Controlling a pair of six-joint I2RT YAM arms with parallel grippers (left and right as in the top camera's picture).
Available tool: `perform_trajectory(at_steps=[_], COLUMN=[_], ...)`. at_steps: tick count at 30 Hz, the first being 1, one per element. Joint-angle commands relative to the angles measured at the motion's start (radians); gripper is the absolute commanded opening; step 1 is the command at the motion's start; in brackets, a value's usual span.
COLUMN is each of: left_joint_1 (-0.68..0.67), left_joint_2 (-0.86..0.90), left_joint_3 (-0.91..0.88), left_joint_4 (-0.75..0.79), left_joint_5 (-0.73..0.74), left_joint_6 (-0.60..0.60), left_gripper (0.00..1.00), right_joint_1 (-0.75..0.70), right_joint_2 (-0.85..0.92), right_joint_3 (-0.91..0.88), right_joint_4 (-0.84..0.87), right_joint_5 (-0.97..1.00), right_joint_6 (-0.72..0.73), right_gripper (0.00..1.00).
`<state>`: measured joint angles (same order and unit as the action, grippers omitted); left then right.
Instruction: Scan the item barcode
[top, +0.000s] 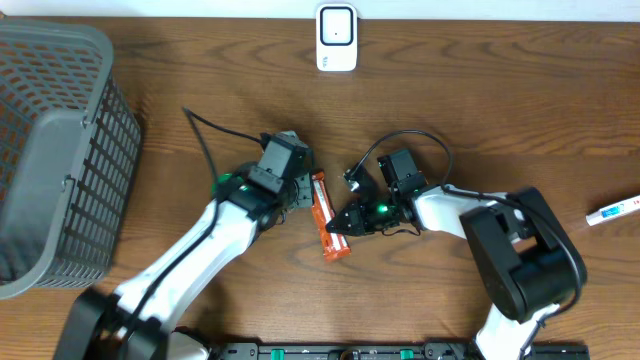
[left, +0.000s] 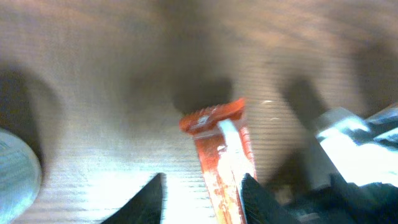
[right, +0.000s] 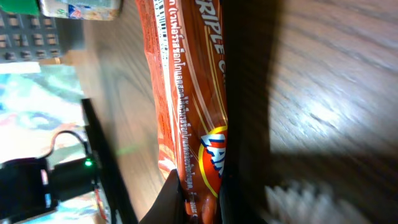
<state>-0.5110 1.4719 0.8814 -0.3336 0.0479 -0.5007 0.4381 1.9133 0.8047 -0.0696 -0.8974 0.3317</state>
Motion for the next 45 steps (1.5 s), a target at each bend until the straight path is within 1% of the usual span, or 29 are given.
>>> perform_trajectory(at_steps=[1,3,7,10,15,20,28,36,42,45], left_joint_1=[0.005,0.005,0.005,0.005,0.005,0.005,0.005,0.005,0.005,0.005], left_joint_2=[-0.105,-0.163,-0.289,-0.377,-0.479,-0.501,-0.491,-0.49,-0.485,-0.484], left_joint_3=[-0.004,-0.004,-0.004,-0.004,-0.004,-0.005,-0.005,-0.005,-0.005,-0.005], left_joint_4=[-0.006,-0.022,-0.076,-0.112,-0.153,-0.16,-0.161,-0.175,-0.201,-0.205], left_joint_5=[-0.021,-0.055,-0.167,-0.246,-0.35,-0.354,-0.353,-0.353,-0.353,-0.352], left_joint_6=[0.075,0.074,0.074,0.075,0.074,0.082,0.082,0.082,0.082,0.082], left_gripper=[0.65,0.68,0.72,0.79,0.81,0.82,0.82,0.82,0.82,0.82], right_joint_1=[-0.006,-0.006,-0.007,-0.006,-0.006,-0.006,-0.006,-0.006,-0.006,-0.006], right_joint_2=[-0.089,-0.153,-0.294,-0.391,-0.513,-0.587,-0.646,-0.662,-0.662,-0.662], right_joint_3=[-0.021,-0.021,-0.021,-0.021,-0.021,-0.021,-0.011,0.051,0.1,0.102], right_joint_4=[-0.045,-0.089,-0.183,-0.259,-0.428,-0.516,-0.543,-0.65,-0.667,-0.672], right_joint_5=[0.117,0.117,0.119,0.117,0.117,0.073,-0.065,-0.065,-0.06,-0.027], right_joint_6=[-0.059,-0.06,-0.06,-0.063,-0.143,-0.208,-0.206,-0.207,-0.225,-0.226], right_gripper=[0.01,0.01,0.01,0.01,0.01,0.01,0.01,0.01,0.01,0.01])
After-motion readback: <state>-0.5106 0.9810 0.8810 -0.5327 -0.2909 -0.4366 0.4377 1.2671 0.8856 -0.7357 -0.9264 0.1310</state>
